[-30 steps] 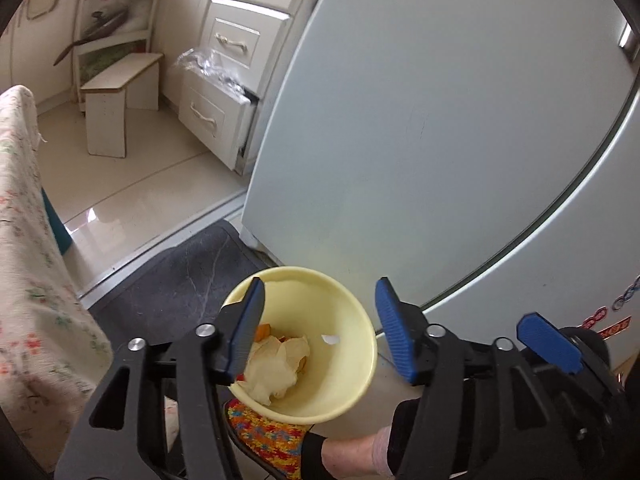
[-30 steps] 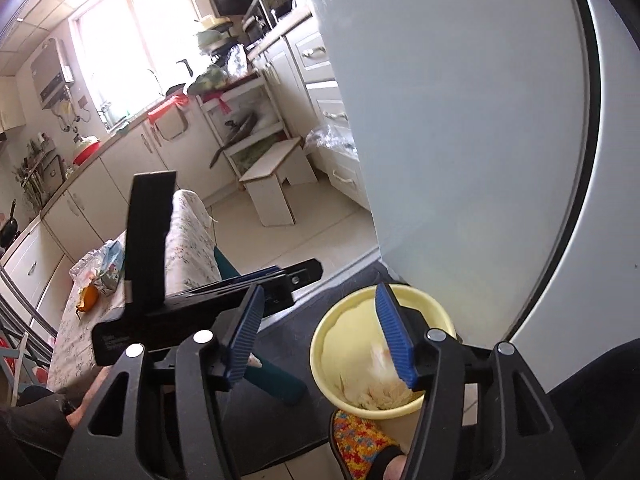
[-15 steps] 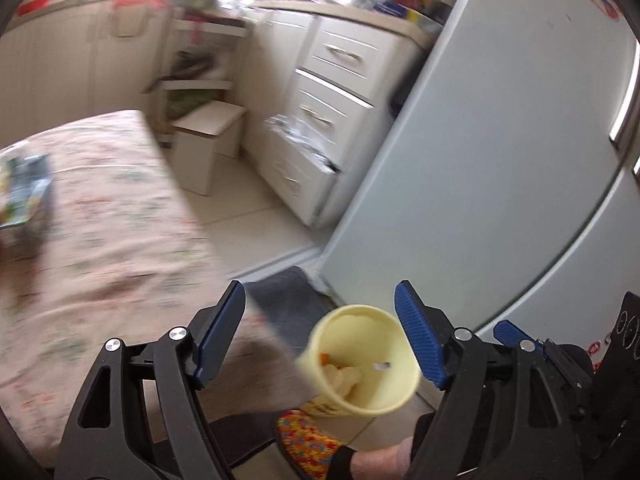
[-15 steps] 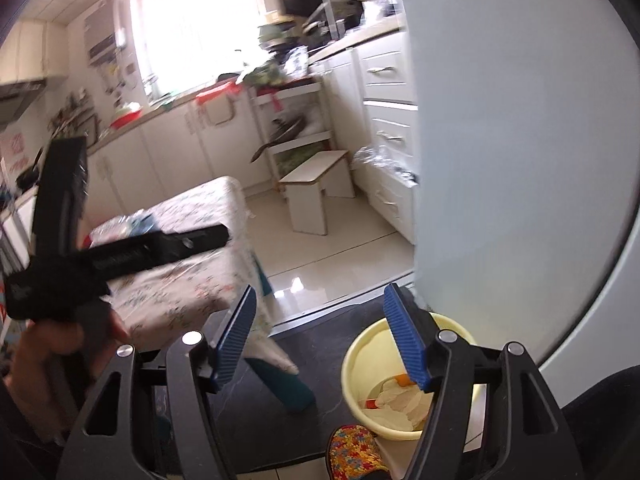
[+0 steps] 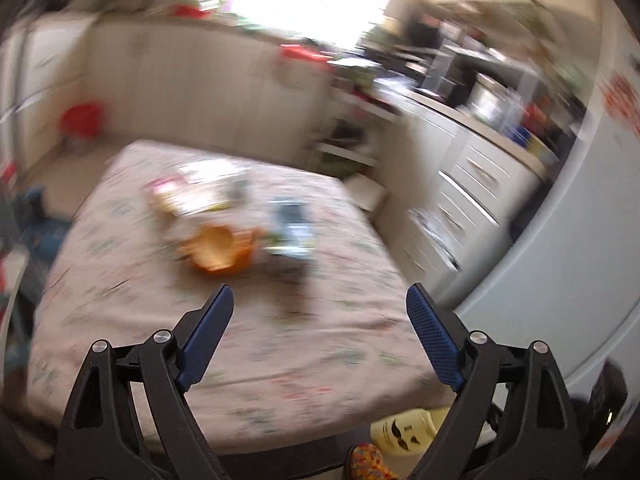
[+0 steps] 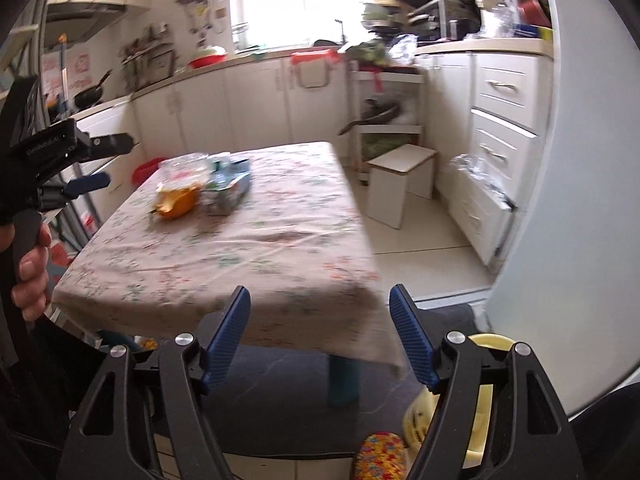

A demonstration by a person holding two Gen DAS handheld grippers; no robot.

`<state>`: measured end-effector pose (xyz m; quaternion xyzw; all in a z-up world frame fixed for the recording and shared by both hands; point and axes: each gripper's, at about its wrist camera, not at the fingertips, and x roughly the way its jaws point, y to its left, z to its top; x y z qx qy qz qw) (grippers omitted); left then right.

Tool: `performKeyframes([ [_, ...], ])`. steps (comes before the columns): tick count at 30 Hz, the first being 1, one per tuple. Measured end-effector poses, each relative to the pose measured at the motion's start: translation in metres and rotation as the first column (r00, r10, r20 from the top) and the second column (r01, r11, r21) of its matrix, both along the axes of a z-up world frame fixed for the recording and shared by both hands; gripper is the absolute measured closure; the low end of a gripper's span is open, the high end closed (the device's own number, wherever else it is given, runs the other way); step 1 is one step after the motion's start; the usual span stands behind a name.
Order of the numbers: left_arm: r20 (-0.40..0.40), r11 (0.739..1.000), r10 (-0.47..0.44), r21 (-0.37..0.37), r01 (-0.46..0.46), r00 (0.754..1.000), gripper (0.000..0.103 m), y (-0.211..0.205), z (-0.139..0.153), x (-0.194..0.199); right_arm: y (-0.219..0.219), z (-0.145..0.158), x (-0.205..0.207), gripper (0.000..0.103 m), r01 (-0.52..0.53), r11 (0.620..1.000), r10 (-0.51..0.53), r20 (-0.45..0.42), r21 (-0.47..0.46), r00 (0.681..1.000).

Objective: Collect trash
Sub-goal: 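Move both open grippers back to the table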

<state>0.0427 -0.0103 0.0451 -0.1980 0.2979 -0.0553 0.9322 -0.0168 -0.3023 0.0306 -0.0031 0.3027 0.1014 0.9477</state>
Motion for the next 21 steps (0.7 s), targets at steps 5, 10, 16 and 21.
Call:
performKeyframes([
  [5, -0.050, 0.975, 0.197, -0.100, -0.201, 0.979, 0.019, 0.069, -0.011, -0.008, 0.040, -0.004, 0.007, 0.032, -0.067, 0.997, 0.067, -0.007, -0.026, 0.998],
  [10, -0.040, 0.987, 0.158, -0.016, -0.158, 0.987, 0.021, 0.078, -0.002, 0.013, 0.074, -0.009, 0.019, 0.031, -0.125, 0.990, 0.124, -0.015, -0.064, 0.992],
  [16, -0.100, 0.989, 0.020, 0.151, -0.005, 0.995, 0.027, 0.063, -0.002, 0.058, 0.107, -0.014, 0.045, 0.028, -0.182, 0.977, 0.180, -0.030, -0.108, 0.983],
  [21, -0.148, 0.988, 0.015, 0.154, 0.008, 0.989, 0.030, 0.073, -0.010, 0.084, 0.134, -0.024, 0.094, 0.028, -0.190, 0.975, 0.183, -0.068, -0.119, 0.981],
])
